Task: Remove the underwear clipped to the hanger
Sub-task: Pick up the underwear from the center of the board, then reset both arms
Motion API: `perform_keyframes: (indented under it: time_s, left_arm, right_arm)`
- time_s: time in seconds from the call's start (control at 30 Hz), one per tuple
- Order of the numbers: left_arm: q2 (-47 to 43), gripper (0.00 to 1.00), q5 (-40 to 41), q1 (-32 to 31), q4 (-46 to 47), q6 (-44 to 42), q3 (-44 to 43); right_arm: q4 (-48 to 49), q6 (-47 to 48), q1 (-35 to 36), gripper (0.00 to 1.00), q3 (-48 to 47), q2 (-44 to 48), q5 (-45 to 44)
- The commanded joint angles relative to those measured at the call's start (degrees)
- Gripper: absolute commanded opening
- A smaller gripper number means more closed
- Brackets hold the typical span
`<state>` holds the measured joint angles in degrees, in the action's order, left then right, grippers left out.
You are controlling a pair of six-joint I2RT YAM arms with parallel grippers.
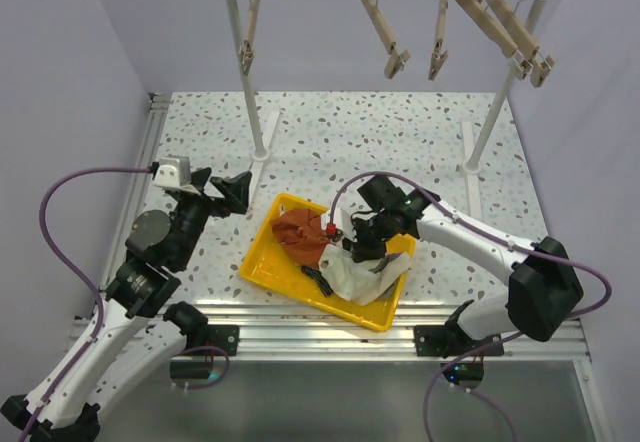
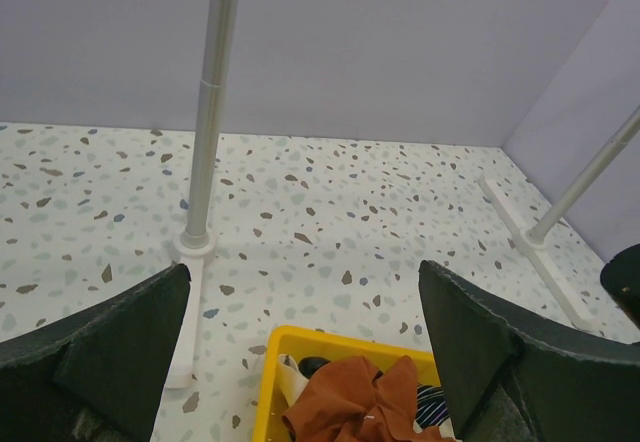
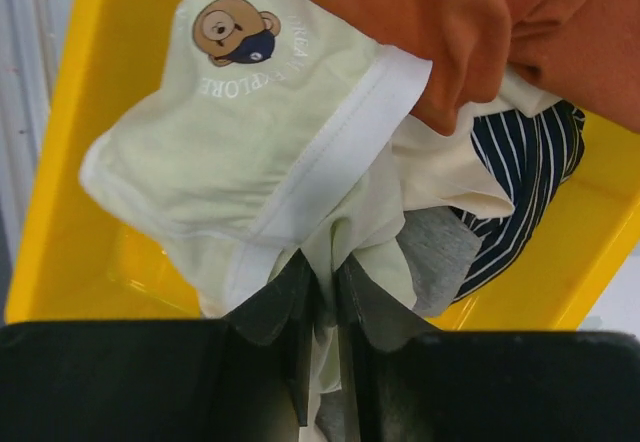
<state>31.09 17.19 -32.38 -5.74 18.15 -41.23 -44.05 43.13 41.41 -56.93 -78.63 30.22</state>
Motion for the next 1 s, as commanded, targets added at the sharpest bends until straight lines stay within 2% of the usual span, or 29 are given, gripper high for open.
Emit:
perform_keyframes:
  time_s: [0.0,0.1,0.17,0.2,0.3,0.47,0.53,0.57,0.67,0.8,0.97]
  left_arm:
    - [-0.86,1.0,0.65,0.04,-0.33,1.62,-1.04]
    - [-1.03,1.0,0.91,-0.05,-0.59,2.15,-0.95]
    - [-0.86,1.0,1.09,-0.05,-0.76,2.33,-1.13]
    - [-0.77,1.0,1.18,-0.05,-0.94,2.41,-1.22]
    - [-0.42,1.0,1.44,-0.05,-0.94,2.68,-1.31]
    - [1.25,1.0,2.06,-0.05,-1.55,4.43,-1.83]
    - [2.04,1.0,2.06,-0.05,-2.43,4.7,-2.62]
    - [2.39,1.0,2.41,-0.05,-2.87,4.79,-2.97]
    - [3.97,1.0,4.77,0.04,-5.59,4.7,-4.64]
    - [6.6,1.0,8.03,0.12,-9.28,3.04,-5.96]
    - [10.91,1.0,6.73,4.6,-10.17,2.24,-5.88]
  right_arm:
    - [4.24,-2.36,0.43,0.18,-1.87,-2.4,-6.31]
    - [0.48,1.41,0.43,0.52,-1.78,-1.01,-2.72]
    - [0.2,2.13,0.43,0.63,-1.0,1.97,-1.66]
    - [0.46,2.56,0.43,0.73,-0.56,5.47,-1.74]
    - [1.16,1.7,-0.01,0.85,-0.37,11.72,-4.02]
    - [0.28,-0.94,-5.53,0.92,-2.84,16.66,-3.15]
    - [3.26,-8.04,-8.61,0.96,-2.93,17.8,-3.93]
    - [4.14,-10.5,-12.28,0.99,-2.84,17.98,-4.2]
    - [8.18,-20.79,-18.01,0.99,-2.31,18.51,-7.45]
    - [13.89,-34.22,-29.52,0.99,-0.74,18.87,-12.98]
    - [14.79,-41.46,-39.46,0.98,-0.2,16.41,-18.79]
